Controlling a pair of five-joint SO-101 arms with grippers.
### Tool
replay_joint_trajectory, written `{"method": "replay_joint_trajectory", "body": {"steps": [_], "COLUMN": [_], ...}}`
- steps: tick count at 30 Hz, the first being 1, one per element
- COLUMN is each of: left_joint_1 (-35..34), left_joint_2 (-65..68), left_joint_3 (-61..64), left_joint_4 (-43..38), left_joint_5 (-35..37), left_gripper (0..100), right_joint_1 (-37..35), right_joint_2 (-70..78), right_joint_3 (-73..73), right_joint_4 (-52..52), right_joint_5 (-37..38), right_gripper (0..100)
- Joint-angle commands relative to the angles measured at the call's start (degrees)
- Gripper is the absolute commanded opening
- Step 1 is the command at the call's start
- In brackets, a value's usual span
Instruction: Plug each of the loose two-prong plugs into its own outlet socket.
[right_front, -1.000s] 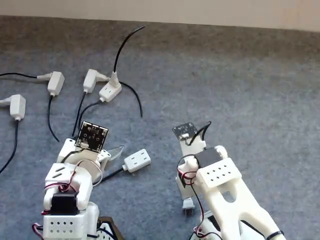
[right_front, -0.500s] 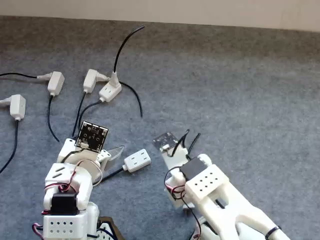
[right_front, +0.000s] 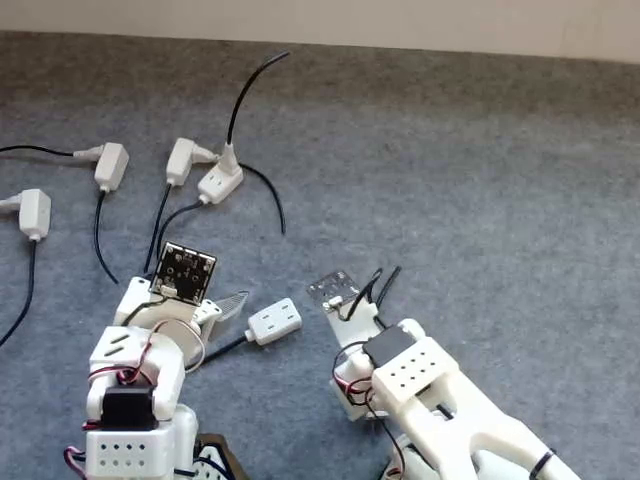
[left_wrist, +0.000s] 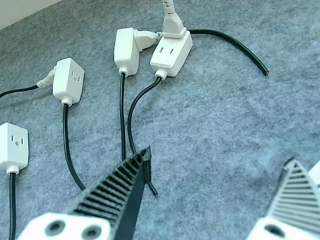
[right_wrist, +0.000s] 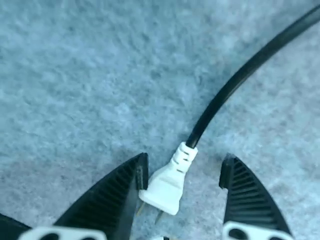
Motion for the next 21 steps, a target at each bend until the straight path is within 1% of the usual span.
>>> {"method": "replay_joint_trajectory", "body": {"steps": [1, 5, 7, 17, 19, 20, 21], "left_joint_1": [-0.66, -0.66, -0.66, -0.66, -0.66, -0.57, -0.48], "left_joint_2": [-0.4, -0.4, -0.4, -0.4, -0.4, -0.4, -0.4], "left_joint_3": [-0.31, -0.31, -0.31, -0.4, -0.4, -0.57, -0.84], "left_joint_4": [-0.79, -0.79, -0.79, -0.79, -0.79, -0.79, -0.79], "left_joint_5": [0.53, 0.53, 0.53, 0.53, 0.53, 0.53, 0.53], "left_gripper": [38, 38, 38, 38, 38, 38, 38], "right_joint_1": [1.01, 1.01, 1.01, 1.1, 1.89, 2.95, 4.09], "right_joint_2": [0.04, 0.04, 0.04, -0.04, -0.75, -0.75, -1.01], "right_joint_3": [-0.13, 0.48, 1.1, 4.53, 3.91, 1.98, -0.92], "right_joint_4": [-1.89, -2.15, -2.15, -2.42, -2.24, -2.33, -1.98], "right_joint_5": [-0.09, -0.09, -0.09, -0.09, 0.0, 1.49, 5.36], "right_gripper": [20.5, 6.8, 3.3, 2.8, 0.2, 0.5, 0.6]}}
